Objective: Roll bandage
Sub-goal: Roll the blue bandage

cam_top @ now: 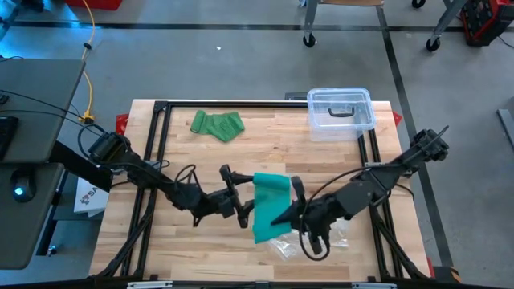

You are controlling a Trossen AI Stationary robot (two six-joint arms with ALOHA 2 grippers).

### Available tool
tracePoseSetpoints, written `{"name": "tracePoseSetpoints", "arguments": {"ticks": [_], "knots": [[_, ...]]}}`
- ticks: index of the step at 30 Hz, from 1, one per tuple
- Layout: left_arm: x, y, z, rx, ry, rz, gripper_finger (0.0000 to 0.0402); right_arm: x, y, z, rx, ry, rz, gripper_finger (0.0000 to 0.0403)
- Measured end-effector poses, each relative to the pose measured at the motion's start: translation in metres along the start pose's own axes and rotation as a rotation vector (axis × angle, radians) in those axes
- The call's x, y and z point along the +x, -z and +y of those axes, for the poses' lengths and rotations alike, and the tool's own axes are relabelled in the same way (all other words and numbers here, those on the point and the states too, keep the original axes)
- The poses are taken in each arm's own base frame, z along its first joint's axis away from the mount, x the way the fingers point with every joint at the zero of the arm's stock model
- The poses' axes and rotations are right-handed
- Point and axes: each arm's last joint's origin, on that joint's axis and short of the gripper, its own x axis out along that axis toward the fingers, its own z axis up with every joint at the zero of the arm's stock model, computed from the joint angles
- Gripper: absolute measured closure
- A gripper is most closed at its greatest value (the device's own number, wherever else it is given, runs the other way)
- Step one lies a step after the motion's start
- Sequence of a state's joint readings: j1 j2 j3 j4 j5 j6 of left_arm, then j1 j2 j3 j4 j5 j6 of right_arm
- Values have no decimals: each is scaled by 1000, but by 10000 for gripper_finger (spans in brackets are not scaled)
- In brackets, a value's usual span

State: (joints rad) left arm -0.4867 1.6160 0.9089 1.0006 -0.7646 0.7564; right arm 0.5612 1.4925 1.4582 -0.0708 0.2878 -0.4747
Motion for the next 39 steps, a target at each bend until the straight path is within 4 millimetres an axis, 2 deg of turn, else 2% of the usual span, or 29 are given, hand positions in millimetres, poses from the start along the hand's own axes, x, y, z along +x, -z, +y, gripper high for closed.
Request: {"name": "tracePoseSetpoints", "arguments": {"ticks": [8,15,21,31,39], "knots": [[4,4,2,-12,-8,21,117,3,-3,-19,6,114,-67,403],[3,6,1,-34,-21,48,117,4,-4,-26,16,161,-89,403],[4,9,-4,-65,-17,53,129,4,0,-32,22,282,-21,403],[4,14,-23,-70,-1,67,152,3,11,-47,44,517,144,403],[5,12,-24,-112,-41,88,160,3,12,-48,44,533,156,403]]}}
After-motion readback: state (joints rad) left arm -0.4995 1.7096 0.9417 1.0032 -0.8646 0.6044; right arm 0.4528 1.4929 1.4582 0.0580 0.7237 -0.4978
